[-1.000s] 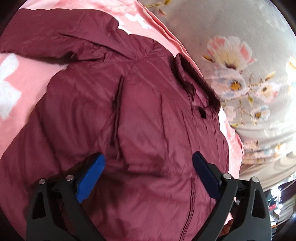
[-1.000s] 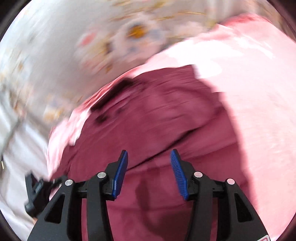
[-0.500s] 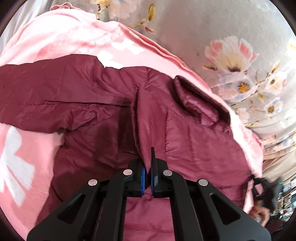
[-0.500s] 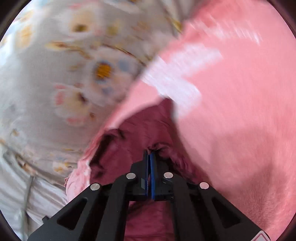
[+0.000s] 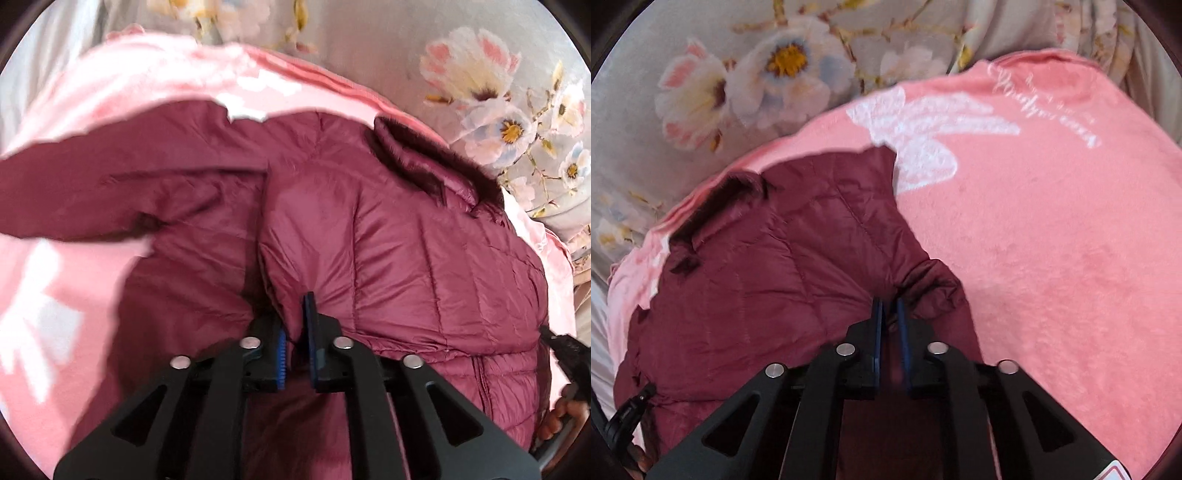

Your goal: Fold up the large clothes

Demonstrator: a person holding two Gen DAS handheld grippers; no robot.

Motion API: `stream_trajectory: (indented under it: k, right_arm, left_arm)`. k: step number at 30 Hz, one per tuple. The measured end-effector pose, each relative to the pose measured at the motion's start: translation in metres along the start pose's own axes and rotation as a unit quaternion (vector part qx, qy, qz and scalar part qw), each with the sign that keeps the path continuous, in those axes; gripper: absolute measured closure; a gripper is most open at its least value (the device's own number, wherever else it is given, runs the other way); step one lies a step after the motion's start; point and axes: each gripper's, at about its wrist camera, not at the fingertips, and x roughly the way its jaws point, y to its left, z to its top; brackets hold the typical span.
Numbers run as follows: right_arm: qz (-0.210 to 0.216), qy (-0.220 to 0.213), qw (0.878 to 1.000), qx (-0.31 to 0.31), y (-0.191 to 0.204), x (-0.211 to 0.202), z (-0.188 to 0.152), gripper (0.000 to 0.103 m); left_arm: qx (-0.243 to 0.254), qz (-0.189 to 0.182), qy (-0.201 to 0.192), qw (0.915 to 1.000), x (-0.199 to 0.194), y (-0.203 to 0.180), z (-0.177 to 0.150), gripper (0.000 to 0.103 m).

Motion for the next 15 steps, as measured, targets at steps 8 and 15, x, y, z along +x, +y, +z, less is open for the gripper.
stream_trajectory:
  k: [8, 15]
  right_arm:
    - [0.039, -0.045, 0.990, -0.131, 0.092, -0.029, -0.019, 0.089]
    - [0.021, 0.033, 0.983, -0.181, 0.118, 0.018, -0.058, 0.093]
  left_arm:
    - [0.048, 0.010, -0.088, 0.9949, -0.056, -0.064, 0.021, 0.055]
    - [0.096, 0.021, 0.004, 0.9951, 0.023, -0.104, -0.013, 0.059]
